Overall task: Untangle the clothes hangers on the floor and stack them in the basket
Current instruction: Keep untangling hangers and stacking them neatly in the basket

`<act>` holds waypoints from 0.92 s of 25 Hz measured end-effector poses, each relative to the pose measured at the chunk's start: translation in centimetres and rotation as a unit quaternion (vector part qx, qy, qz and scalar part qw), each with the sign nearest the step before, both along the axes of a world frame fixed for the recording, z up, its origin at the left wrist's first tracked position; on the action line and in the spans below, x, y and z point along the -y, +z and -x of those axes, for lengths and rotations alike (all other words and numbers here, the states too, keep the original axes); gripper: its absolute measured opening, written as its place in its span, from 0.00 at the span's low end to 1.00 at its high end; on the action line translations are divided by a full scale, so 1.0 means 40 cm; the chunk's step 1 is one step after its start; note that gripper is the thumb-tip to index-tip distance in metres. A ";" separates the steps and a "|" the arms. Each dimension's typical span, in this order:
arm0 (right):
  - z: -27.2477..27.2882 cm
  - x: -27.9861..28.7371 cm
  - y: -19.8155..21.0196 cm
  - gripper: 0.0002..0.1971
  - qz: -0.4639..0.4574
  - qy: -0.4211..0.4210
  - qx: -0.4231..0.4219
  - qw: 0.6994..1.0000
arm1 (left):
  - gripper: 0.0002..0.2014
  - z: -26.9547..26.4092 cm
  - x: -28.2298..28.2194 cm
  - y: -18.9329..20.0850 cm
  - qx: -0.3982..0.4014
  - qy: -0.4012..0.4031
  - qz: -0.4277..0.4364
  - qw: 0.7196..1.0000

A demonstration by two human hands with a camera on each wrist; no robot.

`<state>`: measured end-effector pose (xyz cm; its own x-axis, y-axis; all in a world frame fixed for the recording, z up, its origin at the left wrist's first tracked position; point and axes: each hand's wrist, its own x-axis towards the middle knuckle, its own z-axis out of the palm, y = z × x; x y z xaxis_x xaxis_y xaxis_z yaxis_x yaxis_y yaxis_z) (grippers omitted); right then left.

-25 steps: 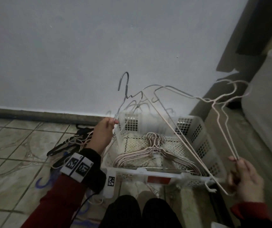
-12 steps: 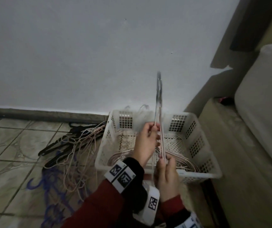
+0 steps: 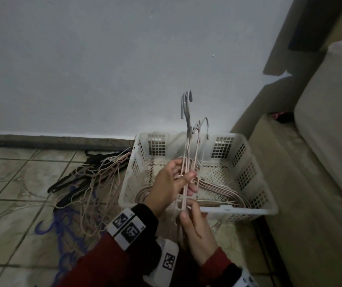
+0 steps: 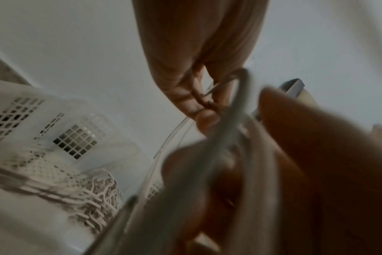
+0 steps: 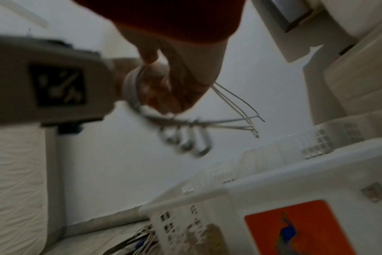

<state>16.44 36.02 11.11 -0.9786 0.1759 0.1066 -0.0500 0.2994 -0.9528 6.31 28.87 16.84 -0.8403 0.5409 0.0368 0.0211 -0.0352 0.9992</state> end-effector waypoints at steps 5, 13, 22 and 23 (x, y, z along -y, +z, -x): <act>0.045 -0.226 0.072 0.30 -0.249 -0.119 -0.145 0.950 | 0.12 0.048 0.127 0.019 -0.146 -0.065 0.158 0.974; 0.148 -0.394 0.105 0.44 -0.468 0.009 -0.062 0.882 | 0.08 0.080 0.202 0.040 -0.137 -0.200 0.233 0.942; 0.163 -0.397 0.078 0.22 -0.380 0.106 -0.070 0.916 | 0.06 0.145 0.194 0.037 -0.333 -0.166 0.401 0.837; 0.174 -0.402 0.093 0.23 -0.381 0.100 -0.058 0.917 | 0.10 0.160 0.180 0.035 -0.380 -0.135 0.446 0.799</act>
